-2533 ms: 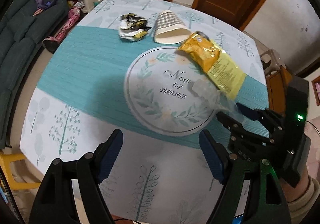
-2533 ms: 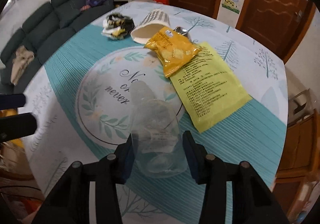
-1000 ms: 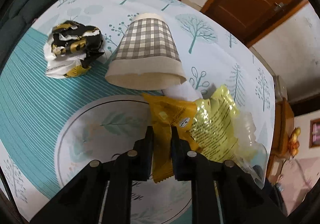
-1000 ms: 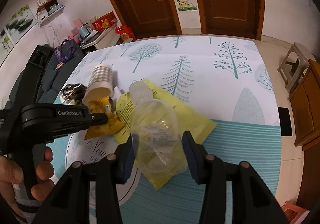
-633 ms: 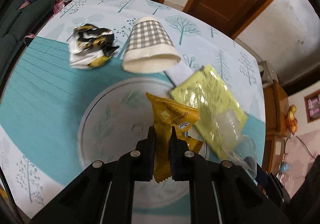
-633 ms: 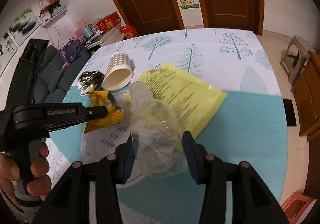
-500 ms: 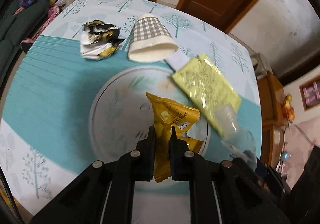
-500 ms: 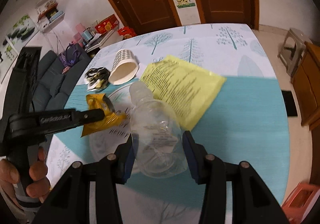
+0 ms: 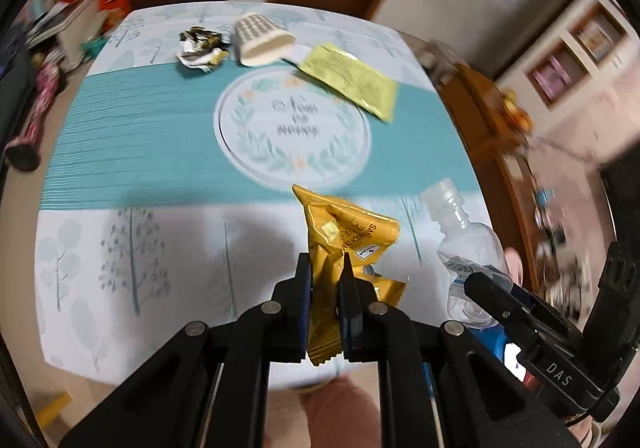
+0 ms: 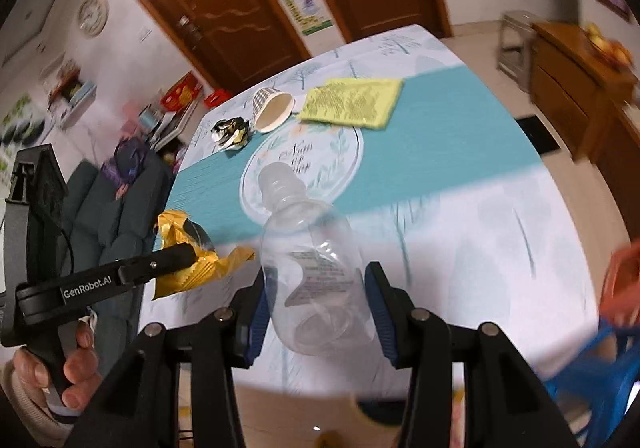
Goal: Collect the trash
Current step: 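Carry the snack bag and bottle in both grippers over the trash bin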
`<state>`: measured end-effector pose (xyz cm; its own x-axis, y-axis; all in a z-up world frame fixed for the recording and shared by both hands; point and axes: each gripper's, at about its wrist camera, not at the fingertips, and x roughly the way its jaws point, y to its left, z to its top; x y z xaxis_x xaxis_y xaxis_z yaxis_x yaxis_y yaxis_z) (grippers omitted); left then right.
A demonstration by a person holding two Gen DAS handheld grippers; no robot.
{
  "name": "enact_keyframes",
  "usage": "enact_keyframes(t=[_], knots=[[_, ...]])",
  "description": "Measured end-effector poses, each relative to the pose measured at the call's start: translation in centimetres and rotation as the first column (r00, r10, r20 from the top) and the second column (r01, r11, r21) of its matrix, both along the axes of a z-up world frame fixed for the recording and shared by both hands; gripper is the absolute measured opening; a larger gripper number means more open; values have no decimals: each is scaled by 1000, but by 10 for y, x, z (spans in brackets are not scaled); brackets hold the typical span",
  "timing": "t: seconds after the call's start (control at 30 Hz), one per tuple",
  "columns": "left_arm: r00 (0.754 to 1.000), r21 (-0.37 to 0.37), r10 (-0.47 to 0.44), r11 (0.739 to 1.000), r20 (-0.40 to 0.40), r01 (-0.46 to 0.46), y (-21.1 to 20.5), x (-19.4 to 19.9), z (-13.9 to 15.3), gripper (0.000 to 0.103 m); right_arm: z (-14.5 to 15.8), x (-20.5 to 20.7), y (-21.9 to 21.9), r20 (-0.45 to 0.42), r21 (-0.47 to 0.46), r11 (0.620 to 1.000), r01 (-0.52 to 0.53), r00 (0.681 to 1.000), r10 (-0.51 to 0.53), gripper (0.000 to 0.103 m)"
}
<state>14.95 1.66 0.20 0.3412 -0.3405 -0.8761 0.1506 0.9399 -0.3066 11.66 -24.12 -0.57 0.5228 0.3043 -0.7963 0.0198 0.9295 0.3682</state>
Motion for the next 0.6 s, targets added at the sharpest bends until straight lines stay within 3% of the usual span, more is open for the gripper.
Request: enact_keyframes(t=[0.3, 0.6], knots=[[968, 27, -252, 967, -16, 252, 0, -84, -7, 9, -9, -132, 35, -44, 21, 982, 189, 981, -188, 45], [916, 68, -389, 916, -95, 396, -28, -147, -42, 9, -38, -206, 33, -150, 27, 956, 294, 946, -287, 45]])
